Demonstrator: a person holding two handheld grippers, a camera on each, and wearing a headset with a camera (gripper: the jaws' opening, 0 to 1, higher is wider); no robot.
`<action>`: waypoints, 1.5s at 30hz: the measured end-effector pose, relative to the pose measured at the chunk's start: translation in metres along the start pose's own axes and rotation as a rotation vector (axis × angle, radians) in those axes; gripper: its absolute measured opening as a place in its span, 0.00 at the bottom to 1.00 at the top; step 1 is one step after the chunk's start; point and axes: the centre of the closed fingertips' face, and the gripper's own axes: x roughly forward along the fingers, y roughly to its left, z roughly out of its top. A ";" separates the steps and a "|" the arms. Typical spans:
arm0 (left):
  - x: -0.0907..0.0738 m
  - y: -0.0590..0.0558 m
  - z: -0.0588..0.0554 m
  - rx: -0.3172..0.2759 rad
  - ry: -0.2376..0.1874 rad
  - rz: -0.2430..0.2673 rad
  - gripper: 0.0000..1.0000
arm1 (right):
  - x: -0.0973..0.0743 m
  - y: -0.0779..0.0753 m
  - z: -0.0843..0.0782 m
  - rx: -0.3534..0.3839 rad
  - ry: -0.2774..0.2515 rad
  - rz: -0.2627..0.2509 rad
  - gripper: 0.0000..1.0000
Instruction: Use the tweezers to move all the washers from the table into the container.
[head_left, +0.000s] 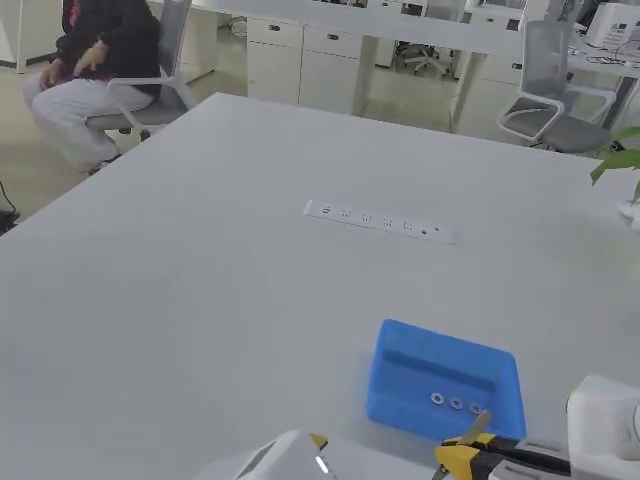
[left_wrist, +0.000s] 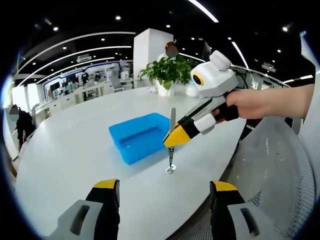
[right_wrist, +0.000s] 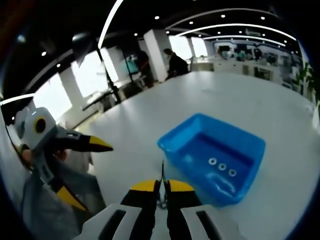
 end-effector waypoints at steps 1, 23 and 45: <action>0.000 0.000 0.000 0.001 0.001 -0.001 0.74 | 0.001 0.000 -0.001 0.001 0.002 -0.001 0.04; 0.001 0.000 -0.003 0.011 0.015 0.002 0.73 | 0.005 0.012 -0.001 -0.054 -0.013 0.028 0.03; 0.001 0.000 -0.004 0.015 0.021 0.001 0.72 | 0.010 0.032 -0.009 -0.339 0.054 0.053 0.03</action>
